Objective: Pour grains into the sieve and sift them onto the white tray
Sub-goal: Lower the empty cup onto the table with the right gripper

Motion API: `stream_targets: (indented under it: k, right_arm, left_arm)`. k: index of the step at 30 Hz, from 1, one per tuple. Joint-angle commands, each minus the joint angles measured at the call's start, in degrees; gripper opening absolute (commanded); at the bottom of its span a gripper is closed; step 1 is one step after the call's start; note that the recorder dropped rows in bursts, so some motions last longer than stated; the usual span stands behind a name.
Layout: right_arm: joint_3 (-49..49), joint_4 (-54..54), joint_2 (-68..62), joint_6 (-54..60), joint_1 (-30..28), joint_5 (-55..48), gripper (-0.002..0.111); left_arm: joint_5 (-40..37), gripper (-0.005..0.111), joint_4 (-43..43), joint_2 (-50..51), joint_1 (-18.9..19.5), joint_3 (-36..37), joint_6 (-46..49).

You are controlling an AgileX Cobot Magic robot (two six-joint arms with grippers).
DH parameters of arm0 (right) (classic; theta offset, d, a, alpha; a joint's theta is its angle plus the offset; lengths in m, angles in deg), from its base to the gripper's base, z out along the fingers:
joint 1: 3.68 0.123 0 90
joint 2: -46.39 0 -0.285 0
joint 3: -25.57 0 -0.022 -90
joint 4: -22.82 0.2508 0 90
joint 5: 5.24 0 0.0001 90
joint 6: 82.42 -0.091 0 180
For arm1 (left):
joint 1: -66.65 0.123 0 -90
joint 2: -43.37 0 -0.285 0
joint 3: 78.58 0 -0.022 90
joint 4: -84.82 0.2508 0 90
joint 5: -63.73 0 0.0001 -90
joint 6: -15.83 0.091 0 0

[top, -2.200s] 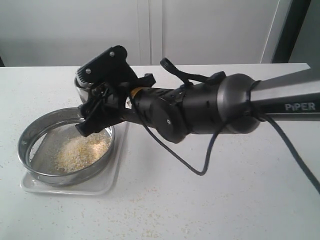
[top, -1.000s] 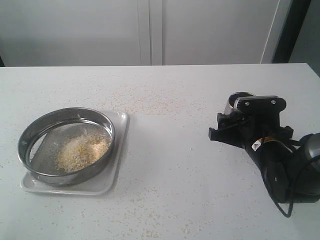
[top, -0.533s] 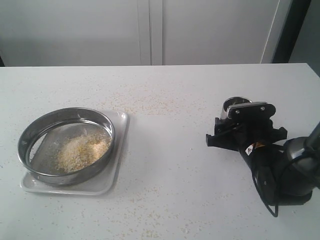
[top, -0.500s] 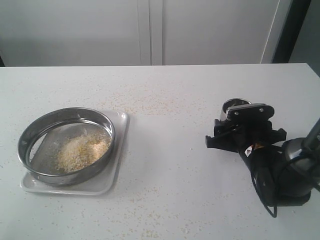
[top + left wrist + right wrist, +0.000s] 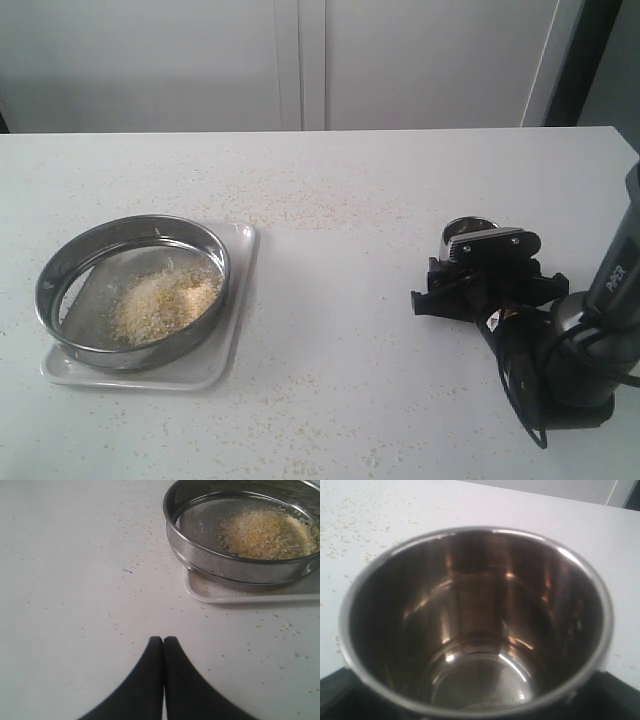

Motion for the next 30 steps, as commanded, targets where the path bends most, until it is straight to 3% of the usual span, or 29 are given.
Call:
stream_targets:
  k: [1, 5, 12, 15, 30]
  right_arm:
    - [0.4, 0.0, 0.0, 0.6, -0.3, 2.0, 0.001]
    - [0.4, 0.0, 0.0, 0.6, -0.3, 2.0, 0.018]
    - [0.4, 0.0, 0.0, 0.2, -0.3, 2.0, 0.076]
    - [0.4, 0.0, 0.0, -1.7, -0.3, 2.0, 0.092]
    - [0.2, 0.0, 0.1, -3.0, -0.3, 2.0, 0.095]
  left_arm:
    - [-0.8, 0.0, -0.5, -0.3, 0.1, 0.3, -0.1]
    - [-0.8, 0.0, -0.5, -0.3, 0.1, 0.3, -0.1]
    - [-0.8, 0.0, -0.5, -0.3, 0.1, 0.3, -0.1]
    - [-0.8, 0.0, -0.5, -0.3, 0.1, 0.3, -0.1]
    - [-0.8, 0.0, -0.5, -0.3, 0.1, 0.3, -0.1]
